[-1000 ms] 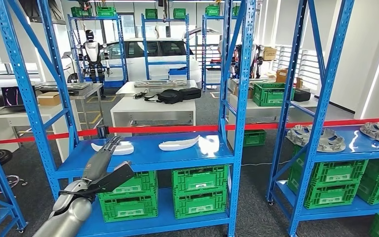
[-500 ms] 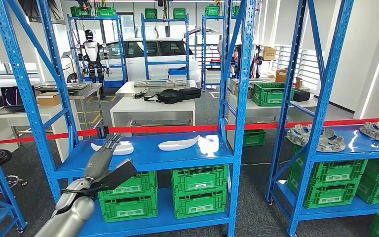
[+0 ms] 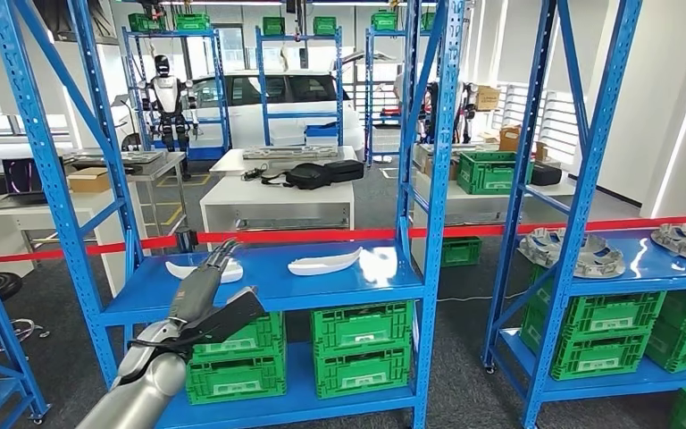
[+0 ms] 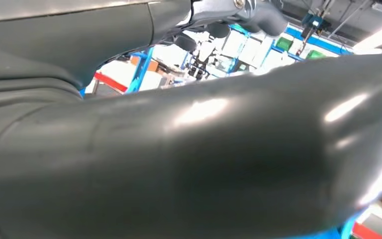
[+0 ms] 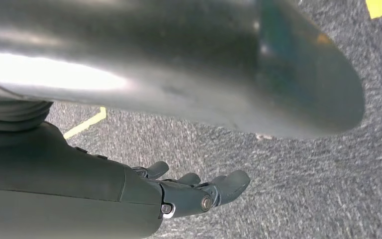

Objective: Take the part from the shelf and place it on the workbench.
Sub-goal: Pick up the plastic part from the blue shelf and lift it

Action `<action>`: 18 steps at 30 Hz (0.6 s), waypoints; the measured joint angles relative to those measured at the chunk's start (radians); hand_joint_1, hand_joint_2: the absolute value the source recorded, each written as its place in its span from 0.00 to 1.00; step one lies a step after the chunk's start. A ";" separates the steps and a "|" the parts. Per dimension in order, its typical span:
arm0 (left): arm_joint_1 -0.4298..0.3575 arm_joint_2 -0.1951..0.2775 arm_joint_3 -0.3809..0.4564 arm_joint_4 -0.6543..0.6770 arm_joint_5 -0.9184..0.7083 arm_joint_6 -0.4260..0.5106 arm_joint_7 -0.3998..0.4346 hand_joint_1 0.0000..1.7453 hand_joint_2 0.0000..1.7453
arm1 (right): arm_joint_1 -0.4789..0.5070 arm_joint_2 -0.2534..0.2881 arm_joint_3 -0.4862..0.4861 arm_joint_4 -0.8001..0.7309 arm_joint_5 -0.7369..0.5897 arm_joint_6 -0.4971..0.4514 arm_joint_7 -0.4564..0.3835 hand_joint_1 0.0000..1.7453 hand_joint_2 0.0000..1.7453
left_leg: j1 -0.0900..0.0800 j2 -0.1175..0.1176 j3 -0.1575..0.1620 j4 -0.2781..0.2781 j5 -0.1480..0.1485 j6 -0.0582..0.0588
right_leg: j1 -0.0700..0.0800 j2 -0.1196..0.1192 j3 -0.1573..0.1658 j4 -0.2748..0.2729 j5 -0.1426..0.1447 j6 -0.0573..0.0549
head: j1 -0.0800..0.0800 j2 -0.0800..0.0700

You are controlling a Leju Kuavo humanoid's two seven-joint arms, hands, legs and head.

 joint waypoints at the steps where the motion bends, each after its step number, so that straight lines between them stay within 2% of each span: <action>1: -0.002 -0.002 0.000 0.001 0.000 0.000 0.000 0.00 0.00 | 0.001 0.000 0.000 0.000 0.001 0.000 0.002 0.00 0.00 | 0.000 0.000 0.001 -0.002 0.001 0.002 | 0.000 0.001 -0.030 0.061 -0.032 0.001 | 0.000 0.000; 2: -0.002 -0.004 0.000 0.003 0.000 0.000 0.001 0.00 0.00 | 0.002 0.000 0.000 0.000 0.001 0.000 0.004 0.00 0.00 | 0.000 0.000 -0.001 -0.001 0.000 0.002 | -0.001 0.001 -0.064 0.129 -0.060 0.003 | 0.001 0.000; 3: -0.001 -0.006 0.000 0.005 0.000 -0.001 0.002 0.00 0.00 | 0.003 0.000 0.000 0.000 0.002 0.000 0.007 0.00 0.00 | 0.001 -0.002 -0.002 0.002 -0.001 0.000 | -0.002 0.001 -0.089 0.179 -0.074 0.006 | 0.001 0.000; 4: 0.000 -0.009 -0.001 0.007 0.000 -0.001 0.002 0.00 0.00 | 0.004 0.000 0.000 0.000 0.002 0.000 0.008 0.00 0.00 | 0.002 -0.004 -0.003 0.006 -0.004 -0.003 | -0.004 0.001 -0.096 0.191 -0.068 0.010 | 0.001 0.000; 5: 0.001 -0.011 -0.001 0.009 0.000 -0.002 0.003 0.00 0.00 | 0.004 0.000 0.000 0.000 0.003 0.000 0.009 0.00 0.00 | 0.006 -0.006 -0.004 0.012 -0.007 -0.009 | -0.008 0.001 -0.084 0.165 -0.045 0.013 | 0.002 0.000; 6: 0.001 -0.013 -0.001 0.011 0.000 -0.003 0.004 0.00 0.00 | 0.003 0.000 0.000 0.000 0.003 0.000 0.010 0.00 0.00 | 0.010 -0.008 -0.006 0.022 -0.014 -0.017 | -0.013 0.001 -0.052 0.102 -0.012 0.019 | 0.002 0.000; 7: 0.000 -0.014 -0.001 0.011 0.000 -0.003 0.004 0.00 0.00 | 0.003 0.000 0.000 0.000 0.003 0.001 0.010 0.00 0.00 | 0.011 -0.010 -0.011 0.035 -0.021 -0.027 | -0.015 0.004 -0.019 0.042 0.010 0.023 | 0.002 0.000; 8: -0.002 -0.015 -0.001 0.011 0.000 -0.004 0.004 0.00 0.00 | 0.003 0.000 0.000 0.000 0.003 0.001 0.010 0.00 0.00 | 0.012 -0.013 -0.017 0.050 -0.030 -0.037 | -0.016 0.008 0.005 -0.003 0.023 0.020 | 0.002 0.000; 9: -0.004 -0.016 -0.001 0.012 0.000 -0.004 0.004 0.00 0.00 | 0.003 0.001 0.000 0.000 0.004 0.001 0.012 0.00 0.00 | 0.012 -0.015 -0.023 0.061 -0.037 -0.046 | -0.016 0.011 0.017 -0.025 0.024 0.013 | 0.002 0.000; 11: -0.005 -0.018 -0.002 0.012 0.001 -0.007 0.004 0.00 0.00 | 0.003 0.002 0.000 0.001 0.005 0.002 0.015 0.00 0.00 | 0.011 -0.020 -0.028 0.068 -0.040 -0.059 | -0.013 0.011 0.014 -0.021 0.017 -0.009 | 0.001 0.000; 13: -0.006 -0.016 -0.003 0.012 0.001 -0.007 0.004 0.00 0.00 | 0.001 0.002 0.000 0.001 0.009 0.005 0.017 0.00 0.00 | 0.013 -0.018 -0.033 0.076 -0.046 -0.067 | -0.014 0.007 0.013 -0.020 0.018 -0.025 | 0.000 0.000; 14: -0.007 -0.013 -0.003 0.012 0.002 -0.008 0.004 0.00 0.00 | 0.001 0.002 0.000 0.001 0.012 0.007 0.017 0.00 0.00 | 0.013 -0.015 -0.045 0.100 -0.062 -0.070 | -0.015 0.006 0.014 -0.021 0.019 -0.031 | -0.001 0.000; 15: -0.008 -0.009 -0.003 0.012 0.002 -0.008 0.004 0.00 0.00 | 0.001 0.002 0.000 0.001 0.015 0.010 0.017 0.00 0.00 | 0.014 -0.010 -0.066 0.144 -0.086 -0.074 | -0.015 0.005 0.014 -0.022 0.019 -0.036 | -0.002 0.000; 17: -0.009 0.000 -0.004 0.014 0.004 -0.008 0.003 0.00 0.00 | 0.002 0.002 0.000 0.001 0.022 0.012 0.016 0.00 0.00 | 0.014 -0.005 -0.130 0.274 -0.145 -0.078 | -0.012 0.003 0.014 -0.023 0.018 -0.040 | -0.003 0.000; 18: -0.007 0.005 -0.004 0.015 0.007 -0.009 0.003 0.00 0.00 | 0.002 0.002 0.000 0.001 0.025 0.013 0.015 0.00 0.00 | 0.013 -0.005 -0.157 0.325 -0.160 -0.077 | -0.011 0.002 0.014 -0.023 0.017 -0.042 | -0.003 0.000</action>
